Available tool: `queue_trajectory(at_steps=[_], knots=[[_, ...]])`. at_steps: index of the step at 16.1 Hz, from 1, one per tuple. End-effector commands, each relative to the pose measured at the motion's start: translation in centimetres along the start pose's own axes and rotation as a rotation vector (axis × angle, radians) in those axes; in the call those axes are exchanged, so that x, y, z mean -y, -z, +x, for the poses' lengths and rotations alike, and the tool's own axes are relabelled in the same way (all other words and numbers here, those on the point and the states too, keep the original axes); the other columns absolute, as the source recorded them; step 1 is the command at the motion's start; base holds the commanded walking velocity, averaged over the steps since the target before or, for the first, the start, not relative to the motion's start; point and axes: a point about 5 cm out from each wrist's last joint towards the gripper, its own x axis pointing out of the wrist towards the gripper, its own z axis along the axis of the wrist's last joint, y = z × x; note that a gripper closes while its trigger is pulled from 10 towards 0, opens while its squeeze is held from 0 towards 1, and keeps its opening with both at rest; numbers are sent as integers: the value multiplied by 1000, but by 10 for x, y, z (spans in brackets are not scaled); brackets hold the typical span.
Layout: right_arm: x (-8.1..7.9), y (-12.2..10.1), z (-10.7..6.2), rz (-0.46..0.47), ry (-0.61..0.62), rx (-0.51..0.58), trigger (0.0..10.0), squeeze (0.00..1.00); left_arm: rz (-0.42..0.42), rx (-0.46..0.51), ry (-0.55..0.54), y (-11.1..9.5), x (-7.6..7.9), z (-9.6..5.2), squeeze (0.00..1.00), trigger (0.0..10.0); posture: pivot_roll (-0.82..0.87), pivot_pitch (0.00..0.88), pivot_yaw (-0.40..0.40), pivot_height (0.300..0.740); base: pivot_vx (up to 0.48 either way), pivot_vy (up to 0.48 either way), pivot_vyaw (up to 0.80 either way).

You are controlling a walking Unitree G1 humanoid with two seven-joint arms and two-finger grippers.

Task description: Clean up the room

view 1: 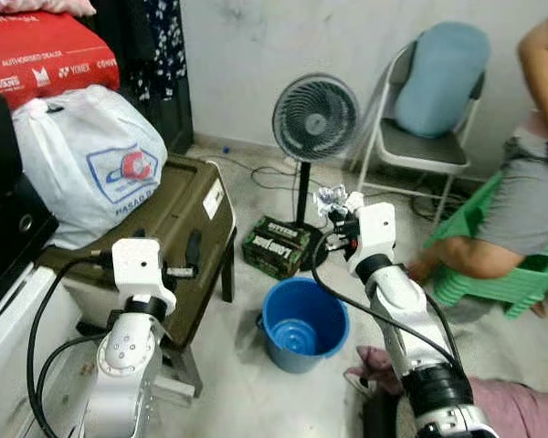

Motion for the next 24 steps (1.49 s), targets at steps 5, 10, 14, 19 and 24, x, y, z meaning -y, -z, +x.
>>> queue_trajectory(at_steps=[5,10,14,19,24], knots=[[1,-2,0,0,-4,14,10000,0,5,12,10,-2,2,-1,0,10000,-9,0,-80,740,400,0,0],[1,-3,3,3,0,12,10000,0,6,14,1,-3,1,2,0,10000,-9,0,-86,740,364,0,0],[2,-3,4,4,3,7,10000,0,8,15,-4,-4,1,3,0,10000,-7,0,-85,740,304,0,0],[4,0,7,-17,38,-15,10000,0,15,33,-10,-9,-2,5,0,10000,6,0,-83,740,106,0,0],[28,25,5,27,292,-212,10000,0,179,11,226,-8,-3,-22,0,10000,49,0,-64,740,0,0,0]])
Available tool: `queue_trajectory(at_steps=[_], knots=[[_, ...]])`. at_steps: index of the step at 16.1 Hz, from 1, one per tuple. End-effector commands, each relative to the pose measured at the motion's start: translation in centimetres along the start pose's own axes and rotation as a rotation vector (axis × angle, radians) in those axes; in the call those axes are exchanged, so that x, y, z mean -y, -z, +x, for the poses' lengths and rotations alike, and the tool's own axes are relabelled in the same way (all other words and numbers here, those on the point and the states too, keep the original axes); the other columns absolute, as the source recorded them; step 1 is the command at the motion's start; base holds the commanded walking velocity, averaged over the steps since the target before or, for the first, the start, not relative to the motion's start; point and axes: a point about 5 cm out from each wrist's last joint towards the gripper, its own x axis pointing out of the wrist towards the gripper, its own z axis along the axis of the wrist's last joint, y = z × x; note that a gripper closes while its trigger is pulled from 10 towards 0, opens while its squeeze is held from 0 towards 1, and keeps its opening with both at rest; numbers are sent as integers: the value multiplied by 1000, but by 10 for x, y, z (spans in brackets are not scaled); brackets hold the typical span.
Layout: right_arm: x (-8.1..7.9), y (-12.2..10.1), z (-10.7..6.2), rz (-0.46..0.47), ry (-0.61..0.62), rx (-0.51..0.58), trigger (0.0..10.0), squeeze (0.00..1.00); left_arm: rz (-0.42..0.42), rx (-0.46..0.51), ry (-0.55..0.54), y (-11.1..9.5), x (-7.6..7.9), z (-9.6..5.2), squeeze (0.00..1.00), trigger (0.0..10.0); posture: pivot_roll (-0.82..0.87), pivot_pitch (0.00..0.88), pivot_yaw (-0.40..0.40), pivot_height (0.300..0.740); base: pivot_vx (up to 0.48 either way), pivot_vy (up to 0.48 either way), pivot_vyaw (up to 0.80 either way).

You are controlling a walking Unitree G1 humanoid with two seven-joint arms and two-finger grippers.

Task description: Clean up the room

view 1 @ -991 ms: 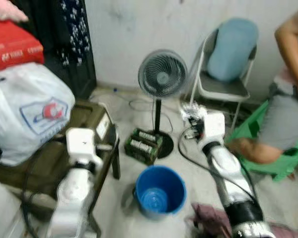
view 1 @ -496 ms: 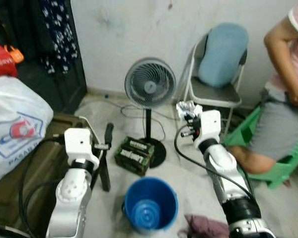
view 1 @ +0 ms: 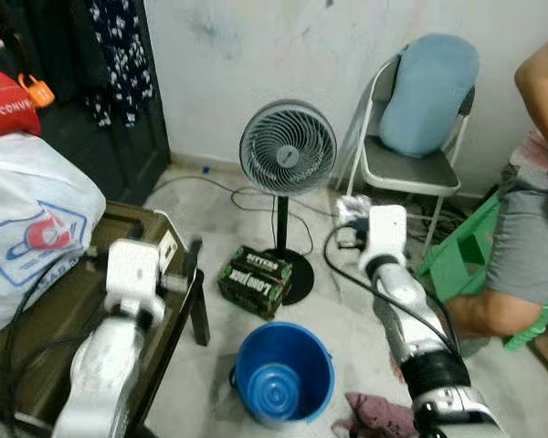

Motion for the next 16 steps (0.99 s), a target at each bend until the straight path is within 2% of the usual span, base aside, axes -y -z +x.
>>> queue_trajectory(at_steps=[1,2,3,5,6,7,8,9,11,16], knots=[[4,8,-1,-22,36,-49,10000,0,14,2,102,-3,8,-6,0,10000,58,0,-49,740,0,0,0],[5,12,-3,-35,65,-66,10000,0,32,-12,179,-3,12,-16,0,10000,64,0,-40,740,0,0,0],[6,17,-5,-55,88,-87,10000,0,102,-18,258,-3,16,-26,0,10000,70,7,-28,740,0,0,0],[5,24,-10,-36,108,-115,10000,0,128,-46,305,-6,15,-44,0,10000,89,78,15,740,0,0,0],[5,26,-11,-29,111,-123,10000,0,129,-52,307,-6,15,-47,0,10000,89,78,15,740,0,0,0],[0,33,-14,9,111,-157,10000,0,138,-63,334,-11,14,-58,0,10000,123,118,50,740,0,0,0],[-4,35,-14,19,103,-168,10000,0,154,-66,355,-16,13,-63,0,10000,138,132,62,740,0,0,0],[-15,38,-14,57,77,-206,10000,0,166,-59,364,-25,7,-66,0,10000,150,155,78,740,0,0,0],[-24,37,-14,71,66,-208,10000,0,178,-66,362,-32,1,-72,0,10000,169,191,108,740,0,0,0],[-54,35,-7,109,2,-248,10000,0,181,-151,411,-40,-3,-93,0,10000,222,255,155,740,0,0,0]])
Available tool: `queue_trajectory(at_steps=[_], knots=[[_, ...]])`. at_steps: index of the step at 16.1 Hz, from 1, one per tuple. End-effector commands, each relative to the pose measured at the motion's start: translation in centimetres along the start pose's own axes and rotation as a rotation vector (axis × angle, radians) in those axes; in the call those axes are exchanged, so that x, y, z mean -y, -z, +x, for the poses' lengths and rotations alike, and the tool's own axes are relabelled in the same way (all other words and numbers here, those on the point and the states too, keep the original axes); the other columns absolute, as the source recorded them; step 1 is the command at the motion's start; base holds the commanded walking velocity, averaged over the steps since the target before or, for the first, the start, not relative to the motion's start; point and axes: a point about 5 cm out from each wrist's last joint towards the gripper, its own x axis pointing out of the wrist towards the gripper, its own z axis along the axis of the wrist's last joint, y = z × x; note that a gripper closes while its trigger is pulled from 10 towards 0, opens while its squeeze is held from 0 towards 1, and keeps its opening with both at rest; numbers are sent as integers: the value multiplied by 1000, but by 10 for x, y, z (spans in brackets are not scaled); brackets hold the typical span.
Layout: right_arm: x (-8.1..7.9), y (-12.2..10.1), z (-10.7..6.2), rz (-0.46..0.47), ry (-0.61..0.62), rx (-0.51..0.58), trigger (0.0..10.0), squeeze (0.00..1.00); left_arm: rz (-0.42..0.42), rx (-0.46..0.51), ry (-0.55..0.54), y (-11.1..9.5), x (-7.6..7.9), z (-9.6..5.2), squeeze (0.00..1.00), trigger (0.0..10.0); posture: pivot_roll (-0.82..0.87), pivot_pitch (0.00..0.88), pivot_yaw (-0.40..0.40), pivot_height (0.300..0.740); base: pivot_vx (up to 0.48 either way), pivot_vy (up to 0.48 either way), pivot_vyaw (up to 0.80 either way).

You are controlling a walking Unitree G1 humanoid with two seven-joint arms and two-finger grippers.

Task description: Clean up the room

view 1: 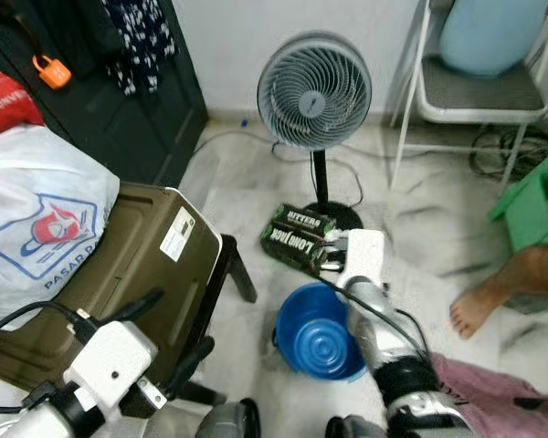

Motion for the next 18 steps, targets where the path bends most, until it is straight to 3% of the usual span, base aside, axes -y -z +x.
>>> queue_trajectory(at_steps=[1,6,11,12,13,14,18], knots=[[-15,5,0,18,-29,-31,10000,0,8,-35,10,-2,-2,-7,0,10000,230,268,161,740,0,0,0],[-35,22,3,33,-35,-141,10000,0,-4,-45,19,-5,0,-7,0,10000,239,271,153,740,0,0,0],[-24,23,7,14,28,-130,10000,0,-27,-54,11,-4,5,-7,0,10000,239,271,135,740,0,0,0],[-17,19,10,10,59,-112,10000,47,-32,-54,12,-4,5,-6,0,10000,232,270,132,740,0,0,0],[-15,18,11,9,66,-108,10000,616,-33,-52,13,-4,6,-5,0,10000,231,269,131,740,0,0,0],[-13,17,11,13,70,-105,10000,1000,-33,-51,13,-4,6,-4,0,10000,230,269,130,740,0,0,0],[-9,10,14,21,87,-75,10000,1000,-38,-43,13,-4,7,0,0,10000,226,263,128,740,0,0,0]])
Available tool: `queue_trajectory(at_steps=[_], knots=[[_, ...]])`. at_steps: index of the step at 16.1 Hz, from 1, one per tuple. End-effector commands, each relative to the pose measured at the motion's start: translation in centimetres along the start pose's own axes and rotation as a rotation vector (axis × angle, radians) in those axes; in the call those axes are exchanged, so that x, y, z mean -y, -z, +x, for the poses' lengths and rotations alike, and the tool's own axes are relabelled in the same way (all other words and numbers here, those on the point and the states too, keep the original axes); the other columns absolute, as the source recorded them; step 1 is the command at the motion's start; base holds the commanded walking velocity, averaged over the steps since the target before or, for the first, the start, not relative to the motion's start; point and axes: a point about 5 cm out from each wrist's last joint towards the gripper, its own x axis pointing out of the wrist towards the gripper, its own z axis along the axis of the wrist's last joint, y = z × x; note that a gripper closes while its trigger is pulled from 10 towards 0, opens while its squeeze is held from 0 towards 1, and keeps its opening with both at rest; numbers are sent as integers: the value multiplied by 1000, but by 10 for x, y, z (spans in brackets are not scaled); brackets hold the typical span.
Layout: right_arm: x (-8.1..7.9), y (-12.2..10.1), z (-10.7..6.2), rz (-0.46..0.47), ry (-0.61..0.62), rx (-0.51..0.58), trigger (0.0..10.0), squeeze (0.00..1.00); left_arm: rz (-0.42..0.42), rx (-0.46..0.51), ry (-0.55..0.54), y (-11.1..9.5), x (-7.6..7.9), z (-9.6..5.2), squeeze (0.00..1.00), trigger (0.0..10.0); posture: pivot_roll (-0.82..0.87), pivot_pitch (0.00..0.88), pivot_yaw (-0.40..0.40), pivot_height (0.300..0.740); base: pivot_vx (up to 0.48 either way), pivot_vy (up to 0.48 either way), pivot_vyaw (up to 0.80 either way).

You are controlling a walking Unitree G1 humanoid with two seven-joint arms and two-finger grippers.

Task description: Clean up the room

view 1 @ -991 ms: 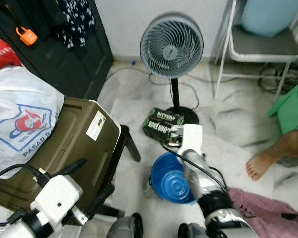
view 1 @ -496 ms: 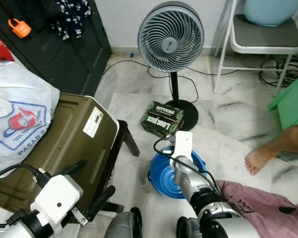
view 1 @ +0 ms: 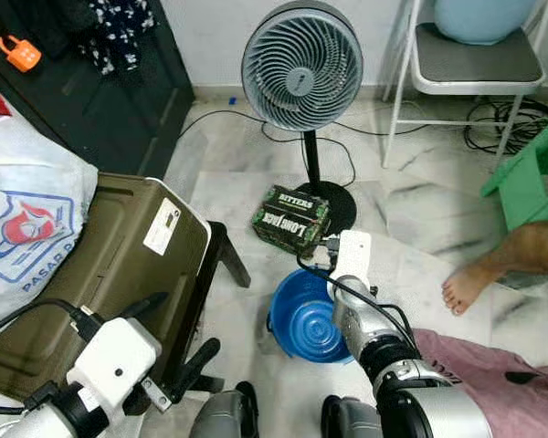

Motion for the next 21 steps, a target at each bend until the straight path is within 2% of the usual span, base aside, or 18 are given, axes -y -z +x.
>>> queue_trajectory(at_steps=[1,8,11,14,15,16,17,19,20,21], knots=[[-5,2,-1,12,-10,-9,10000,1000,-4,-29,-6,4,2,-1,0,10000,225,264,125,740,0,0,0],[-6,-8,0,41,-18,59,10000,1000,3,-30,-25,5,0,2,0,10000,224,257,121,740,0,0,0],[-12,-16,-3,52,-75,115,10000,1000,12,-16,-38,5,-2,7,0,10000,213,240,118,740,0,0,0],[-13,-14,-16,92,-189,132,10000,1000,12,38,-65,5,-6,25,0,10000,148,172,81,740,0,0,0],[-11,-15,-23,80,-237,151,10000,1000,9,64,-80,6,-7,34,0,10000,117,142,64,740,0,0,0],[-10,-17,-34,30,-319,185,10000,1000,1,92,-109,6,-7,45,0,10000,89,110,47,740,0,0,0],[-10,-18,-37,22,-339,192,10000,1000,-2,97,-115,6,-7,46,0,10000,89,110,47,740,0,0,0],[-7,-33,-55,-71,-500,287,10000,1000,7,141,-148,6,-10,64,0,10000,40,25,15,740,0,0,0],[-5,-35,-60,-93,-519,306,10000,1000,10,149,-159,5,-12,67,0,10000,35,16,13,740,0,0,0],[2,-37,-59,-154,-530,333,10000,1000,6,159,-181,6,-17,76,0,10000,9,0,9,740,0,0,0]])
